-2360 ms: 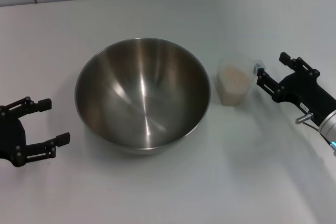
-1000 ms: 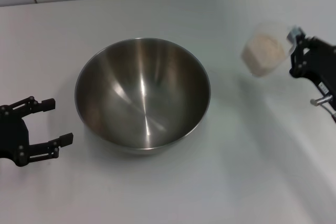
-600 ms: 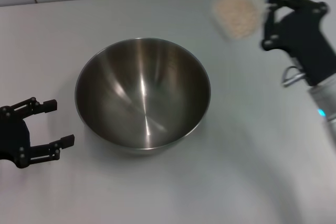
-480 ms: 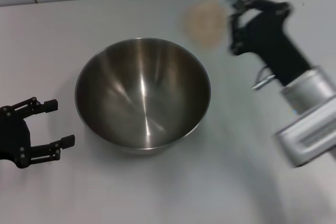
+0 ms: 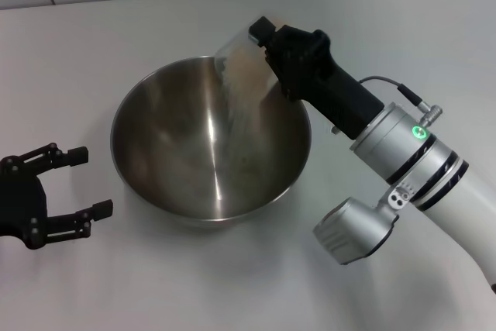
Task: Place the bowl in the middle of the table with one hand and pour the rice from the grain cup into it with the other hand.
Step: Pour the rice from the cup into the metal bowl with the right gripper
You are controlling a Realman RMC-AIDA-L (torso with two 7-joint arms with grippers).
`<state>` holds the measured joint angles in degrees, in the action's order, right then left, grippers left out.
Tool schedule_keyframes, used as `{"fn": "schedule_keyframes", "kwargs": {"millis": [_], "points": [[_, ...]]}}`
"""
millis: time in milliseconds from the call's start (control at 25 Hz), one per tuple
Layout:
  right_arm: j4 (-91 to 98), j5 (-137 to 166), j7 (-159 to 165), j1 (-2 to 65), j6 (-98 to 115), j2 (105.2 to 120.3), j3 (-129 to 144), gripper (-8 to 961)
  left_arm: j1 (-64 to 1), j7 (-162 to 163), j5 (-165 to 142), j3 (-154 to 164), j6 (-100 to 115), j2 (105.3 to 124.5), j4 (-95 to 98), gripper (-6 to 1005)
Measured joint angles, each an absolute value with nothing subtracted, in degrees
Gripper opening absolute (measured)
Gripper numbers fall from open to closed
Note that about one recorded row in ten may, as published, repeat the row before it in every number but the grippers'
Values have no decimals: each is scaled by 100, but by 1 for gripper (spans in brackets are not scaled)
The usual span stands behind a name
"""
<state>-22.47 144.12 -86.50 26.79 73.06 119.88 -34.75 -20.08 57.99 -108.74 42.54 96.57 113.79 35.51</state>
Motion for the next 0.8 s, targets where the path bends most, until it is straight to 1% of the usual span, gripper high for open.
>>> {"fn": "schedule_keyframes", "kwargs": {"millis": [360,600,800], "points": [[-2373,15380,-10883,2685,7130,11988,-3475,22,-2070,5869,-11000,4254,9678,11388,3551,863],[-2474,15388,-12471,2647,6835,11988,-3467,24,-2103,5871,-11013,4254,9687,11390,3551,863],[-2500,15412,-13053,2684,6809,11988,-3460,27,-2141,5871,-11013,4254,9687,11391,3555,862]]}}
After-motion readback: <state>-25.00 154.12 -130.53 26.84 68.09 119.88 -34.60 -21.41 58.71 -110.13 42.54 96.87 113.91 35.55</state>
